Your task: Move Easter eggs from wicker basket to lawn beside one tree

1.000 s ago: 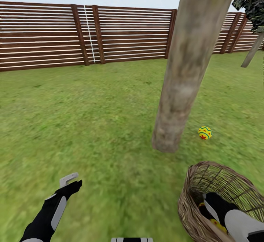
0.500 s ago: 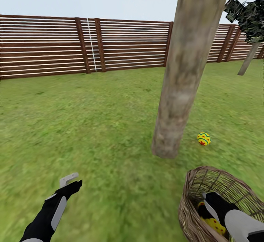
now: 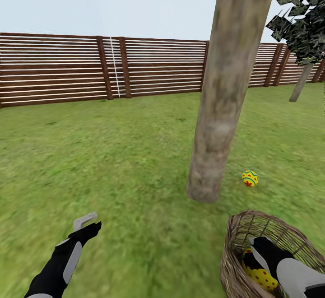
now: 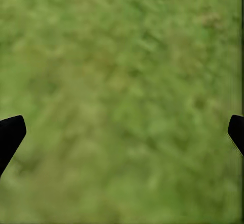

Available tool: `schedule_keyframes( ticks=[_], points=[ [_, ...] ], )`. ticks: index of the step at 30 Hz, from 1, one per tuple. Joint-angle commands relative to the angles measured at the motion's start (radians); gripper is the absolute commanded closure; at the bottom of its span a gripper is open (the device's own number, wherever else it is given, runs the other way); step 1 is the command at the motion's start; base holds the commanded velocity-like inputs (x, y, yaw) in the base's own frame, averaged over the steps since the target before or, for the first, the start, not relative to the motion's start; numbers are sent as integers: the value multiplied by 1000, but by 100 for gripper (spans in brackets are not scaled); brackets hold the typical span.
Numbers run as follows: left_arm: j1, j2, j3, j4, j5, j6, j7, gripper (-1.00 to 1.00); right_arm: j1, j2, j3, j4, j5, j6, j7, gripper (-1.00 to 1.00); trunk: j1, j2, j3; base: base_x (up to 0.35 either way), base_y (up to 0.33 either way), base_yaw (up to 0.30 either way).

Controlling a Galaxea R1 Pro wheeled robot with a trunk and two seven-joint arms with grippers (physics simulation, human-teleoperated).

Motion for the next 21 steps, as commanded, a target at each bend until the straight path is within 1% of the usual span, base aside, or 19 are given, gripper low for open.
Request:
schedule_keyframes(
  ticks=[1,21],
  points=[
    [0,0,-1,-2,10,5,6,-100,0,0,6,-2,-10,5,-5,100,-1,0,3,0,0,0],
    [0,2,-2,-2,11,5,6,-100,0,0,5,-2,-10,5,-5,100,-10,5,80,0,0,0]
  ],
)
